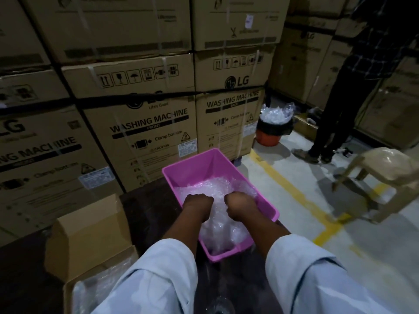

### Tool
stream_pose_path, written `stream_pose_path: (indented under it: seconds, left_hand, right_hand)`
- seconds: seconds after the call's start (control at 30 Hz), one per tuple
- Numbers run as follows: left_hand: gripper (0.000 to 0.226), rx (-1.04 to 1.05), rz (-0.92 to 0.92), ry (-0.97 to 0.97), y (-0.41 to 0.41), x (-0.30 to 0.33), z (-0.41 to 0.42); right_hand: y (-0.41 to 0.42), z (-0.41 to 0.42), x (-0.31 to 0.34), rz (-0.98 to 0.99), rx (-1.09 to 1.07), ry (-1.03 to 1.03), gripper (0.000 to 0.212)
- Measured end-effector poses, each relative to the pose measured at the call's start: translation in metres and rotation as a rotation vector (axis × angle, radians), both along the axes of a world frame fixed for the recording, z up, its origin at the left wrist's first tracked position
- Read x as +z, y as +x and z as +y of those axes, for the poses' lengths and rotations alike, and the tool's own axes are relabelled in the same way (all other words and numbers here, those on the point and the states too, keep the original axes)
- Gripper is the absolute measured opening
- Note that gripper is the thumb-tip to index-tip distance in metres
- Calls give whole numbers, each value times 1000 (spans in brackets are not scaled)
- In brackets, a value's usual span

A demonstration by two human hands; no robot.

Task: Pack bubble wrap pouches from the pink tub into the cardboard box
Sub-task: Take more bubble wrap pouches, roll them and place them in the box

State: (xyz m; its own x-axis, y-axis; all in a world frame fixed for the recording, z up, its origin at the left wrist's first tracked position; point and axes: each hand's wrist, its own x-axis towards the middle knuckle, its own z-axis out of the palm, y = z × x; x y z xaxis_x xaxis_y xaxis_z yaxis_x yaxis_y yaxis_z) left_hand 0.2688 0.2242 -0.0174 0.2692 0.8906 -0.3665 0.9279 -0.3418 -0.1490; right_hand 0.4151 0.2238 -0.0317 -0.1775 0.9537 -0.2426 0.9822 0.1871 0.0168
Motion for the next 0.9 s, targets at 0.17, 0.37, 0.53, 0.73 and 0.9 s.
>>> stream_pose_path:
  seconds: [0.17,0.37,0.53,0.73,0.9]
  left_hand:
    - [23,-29,40,73,-2,-3,-1]
    - [15,34,-252,116,-7,0,1]
    - [8,174,-751,47,-16,8,4]
    - [26,308,-1149,142,-29,35,8]
    - [9,380,-1297,125,-49,64,11]
  right_hand:
    - [4,0,-4,130,-13,69,24]
    - [9,-7,-2,271,-87,83,28]
    - [10,-8,1,592,-71,131,46]
    - [-2,-12,29,966,-94,92,19]
    - [8,-7,57,964,-114,155,15]
